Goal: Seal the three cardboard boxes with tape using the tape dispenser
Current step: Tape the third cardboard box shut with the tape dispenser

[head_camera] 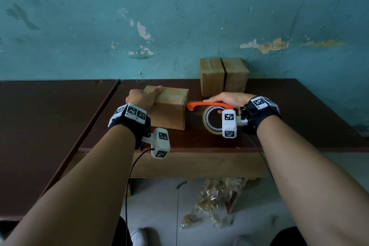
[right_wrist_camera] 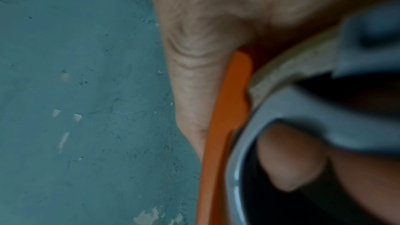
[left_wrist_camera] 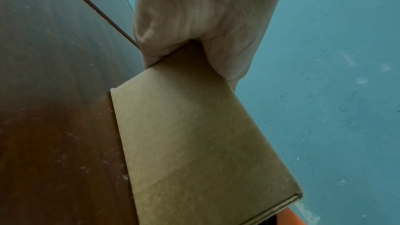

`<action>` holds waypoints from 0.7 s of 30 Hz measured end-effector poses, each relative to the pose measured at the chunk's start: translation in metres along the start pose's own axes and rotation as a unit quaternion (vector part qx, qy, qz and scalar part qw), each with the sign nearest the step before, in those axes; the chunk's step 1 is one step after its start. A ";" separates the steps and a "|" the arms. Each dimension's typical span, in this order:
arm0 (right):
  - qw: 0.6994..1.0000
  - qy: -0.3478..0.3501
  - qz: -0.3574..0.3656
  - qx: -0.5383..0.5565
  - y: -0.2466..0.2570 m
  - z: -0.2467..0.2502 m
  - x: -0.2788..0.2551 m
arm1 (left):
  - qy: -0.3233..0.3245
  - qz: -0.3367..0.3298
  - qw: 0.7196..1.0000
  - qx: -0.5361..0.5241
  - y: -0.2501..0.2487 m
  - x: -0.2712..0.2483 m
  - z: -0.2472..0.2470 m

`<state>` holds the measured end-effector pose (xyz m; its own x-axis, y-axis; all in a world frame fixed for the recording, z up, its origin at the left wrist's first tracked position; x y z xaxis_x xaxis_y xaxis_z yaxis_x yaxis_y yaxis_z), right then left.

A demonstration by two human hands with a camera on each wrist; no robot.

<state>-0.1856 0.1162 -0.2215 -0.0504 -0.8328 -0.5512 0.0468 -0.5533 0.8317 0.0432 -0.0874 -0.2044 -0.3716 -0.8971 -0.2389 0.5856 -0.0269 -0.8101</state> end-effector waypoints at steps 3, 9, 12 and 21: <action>0.999 -0.002 -0.003 -0.035 0.005 0.003 0.003 | 0.000 -0.001 1.000 0.005 0.000 0.000 0.000; 0.995 0.004 -0.038 -0.088 0.012 0.012 0.007 | -0.003 -0.006 1.000 0.005 0.000 -0.001 0.000; 0.994 -0.007 -0.048 -0.095 0.017 0.020 0.010 | -0.008 -0.011 1.000 0.008 -0.001 -0.002 0.000; 0.974 0.023 -0.095 -0.205 0.027 0.026 0.011 | -0.007 -0.013 1.000 0.006 -0.001 -0.001 0.001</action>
<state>-0.2105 0.0919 -0.2033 -0.0530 -0.7094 -0.7028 0.4362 -0.6496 0.6227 0.0439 -0.0864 -0.2032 -0.3763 -0.9025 -0.2095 0.5842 -0.0556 -0.8097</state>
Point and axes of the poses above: each hand's wrist, its own x-axis towards the middle knuckle, its own z-axis out of the back of the hand, y = z × x, the point moved 10 cm from there along x, towards the middle knuckle, and after that the axes turned 10 degrees about y, right-handed, at the moved point
